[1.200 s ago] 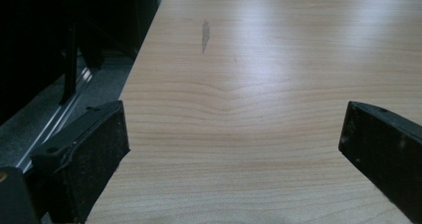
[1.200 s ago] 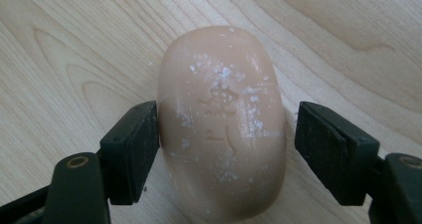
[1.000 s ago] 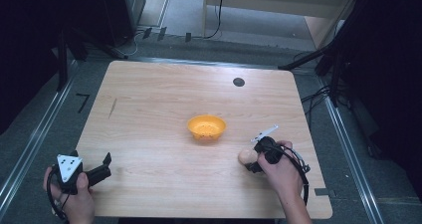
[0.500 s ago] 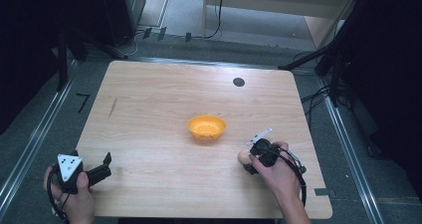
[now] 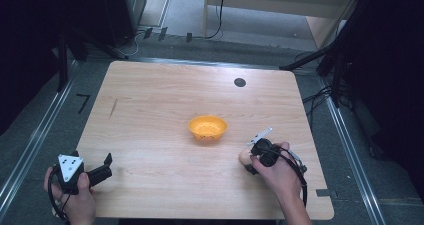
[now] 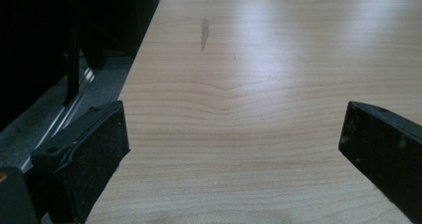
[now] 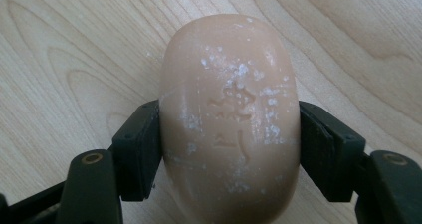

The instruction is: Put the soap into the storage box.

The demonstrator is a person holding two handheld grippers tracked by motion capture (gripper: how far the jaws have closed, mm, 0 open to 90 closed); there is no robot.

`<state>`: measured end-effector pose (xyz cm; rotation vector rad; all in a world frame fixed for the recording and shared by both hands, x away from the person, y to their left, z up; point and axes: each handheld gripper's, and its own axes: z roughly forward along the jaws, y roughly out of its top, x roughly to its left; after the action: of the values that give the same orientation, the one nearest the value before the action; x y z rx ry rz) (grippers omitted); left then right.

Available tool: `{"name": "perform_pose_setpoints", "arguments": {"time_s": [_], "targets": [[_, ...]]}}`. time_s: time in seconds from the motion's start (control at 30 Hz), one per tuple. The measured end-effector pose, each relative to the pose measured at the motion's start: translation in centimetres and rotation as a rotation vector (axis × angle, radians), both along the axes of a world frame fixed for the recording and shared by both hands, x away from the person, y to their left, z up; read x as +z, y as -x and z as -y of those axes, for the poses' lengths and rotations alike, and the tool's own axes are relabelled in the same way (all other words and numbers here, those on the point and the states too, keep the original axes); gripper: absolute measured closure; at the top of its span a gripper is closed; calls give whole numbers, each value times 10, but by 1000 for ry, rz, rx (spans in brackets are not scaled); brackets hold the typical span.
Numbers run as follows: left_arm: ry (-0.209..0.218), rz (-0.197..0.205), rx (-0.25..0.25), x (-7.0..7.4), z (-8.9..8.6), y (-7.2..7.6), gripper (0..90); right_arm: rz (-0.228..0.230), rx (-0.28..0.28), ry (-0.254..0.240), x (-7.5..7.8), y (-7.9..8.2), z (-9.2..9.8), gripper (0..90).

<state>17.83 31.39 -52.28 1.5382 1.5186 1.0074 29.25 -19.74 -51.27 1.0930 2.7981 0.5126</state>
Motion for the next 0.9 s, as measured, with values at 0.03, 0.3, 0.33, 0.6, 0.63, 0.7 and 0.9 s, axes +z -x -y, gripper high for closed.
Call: {"name": "perform_pose_setpoints", "arguments": {"time_s": [0.03, 0.3, 0.33, 0.6, 0.63, 0.7, 0.9], "targets": [[0, 2, 0, 0, 0, 0, 0, -1, -1, -1, 0, 0, 0, 328], [-5, -6, 3, 0, 0, -1, 0, 14, 27, -12, 2, 0, 1, 329], [-7, -8, 3, 0, 1, -1, 0, 16, 43, -6, 4, 0, 1, 329], [0, -7, 3, 0, 0, -1, 0, 40, 175, 16, 18, -4, -7, 329], [0, -7, 3, 0, 0, -1, 0, 39, 196, 18, 19, -6, -9, 329], [0, -7, 3, 0, 0, -1, 0, 26, 219, 10, 21, -8, -12, 329], [4, -8, 5, 0, 0, -1, 0, 20, 264, -2, 25, -13, -19, 329]]}}
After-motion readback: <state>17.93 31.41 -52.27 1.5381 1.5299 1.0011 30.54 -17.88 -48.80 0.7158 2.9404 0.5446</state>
